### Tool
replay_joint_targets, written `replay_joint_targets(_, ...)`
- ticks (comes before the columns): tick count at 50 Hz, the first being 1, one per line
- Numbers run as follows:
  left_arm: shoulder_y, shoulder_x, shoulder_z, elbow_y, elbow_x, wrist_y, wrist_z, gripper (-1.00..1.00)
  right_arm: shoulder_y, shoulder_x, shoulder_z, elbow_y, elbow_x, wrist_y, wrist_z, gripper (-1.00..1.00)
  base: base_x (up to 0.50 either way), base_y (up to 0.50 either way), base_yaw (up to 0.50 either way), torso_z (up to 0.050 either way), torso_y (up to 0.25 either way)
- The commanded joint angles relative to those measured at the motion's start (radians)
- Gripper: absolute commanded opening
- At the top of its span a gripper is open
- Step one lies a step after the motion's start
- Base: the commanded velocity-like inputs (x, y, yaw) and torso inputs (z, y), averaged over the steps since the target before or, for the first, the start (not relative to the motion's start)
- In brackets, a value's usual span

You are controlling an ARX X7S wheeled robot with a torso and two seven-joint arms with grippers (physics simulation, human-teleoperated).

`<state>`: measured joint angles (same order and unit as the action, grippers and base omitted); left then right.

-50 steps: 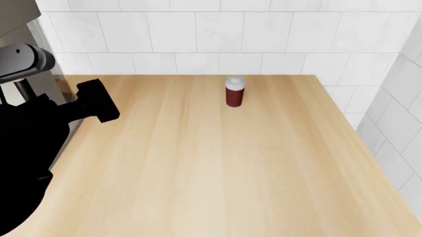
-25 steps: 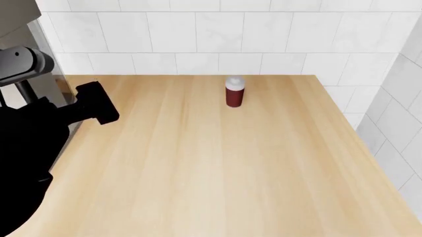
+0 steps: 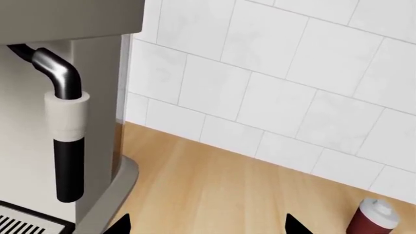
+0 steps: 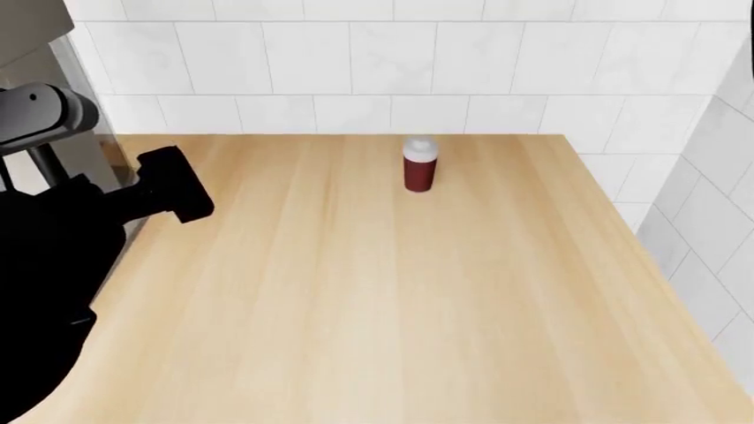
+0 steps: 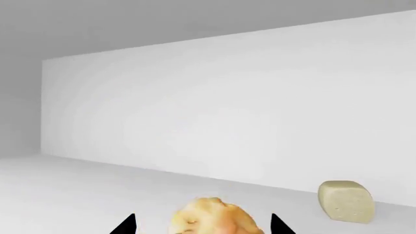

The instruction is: Pick the dumpling from the counter and place it in the cabinet.

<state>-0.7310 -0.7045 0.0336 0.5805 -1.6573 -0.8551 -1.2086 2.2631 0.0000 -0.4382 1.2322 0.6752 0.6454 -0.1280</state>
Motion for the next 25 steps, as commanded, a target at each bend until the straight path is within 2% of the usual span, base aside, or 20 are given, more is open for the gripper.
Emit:
replay_joint_targets(1, 0.002, -0.002, 0.002, 0.001, -0.001, 0.004, 0.000, 1.00, -0.054, 0.001, -0.085, 0.076, 0.011, 0.017, 0.001, 1.00, 0.00, 0.00, 0.00, 0.000, 0.000)
replay_joint_targets(19, 0.008, -0.008, 0.001, 0.008, -0.005, 0.010, -0.003, 1.00, -0.051, 0.001, -0.085, 0.076, 0.015, 0.014, 0.002, 1.00, 0.00, 0.00, 0.00, 0.000, 0.000)
replay_joint_targets(25, 0.008, -0.009, 0.002, 0.008, -0.005, 0.012, -0.003, 1.00, -0.037, 0.001, -0.120, 0.075, 0.033, -0.037, -0.002, 1.00, 0.00, 0.00, 0.00, 0.000, 0.000)
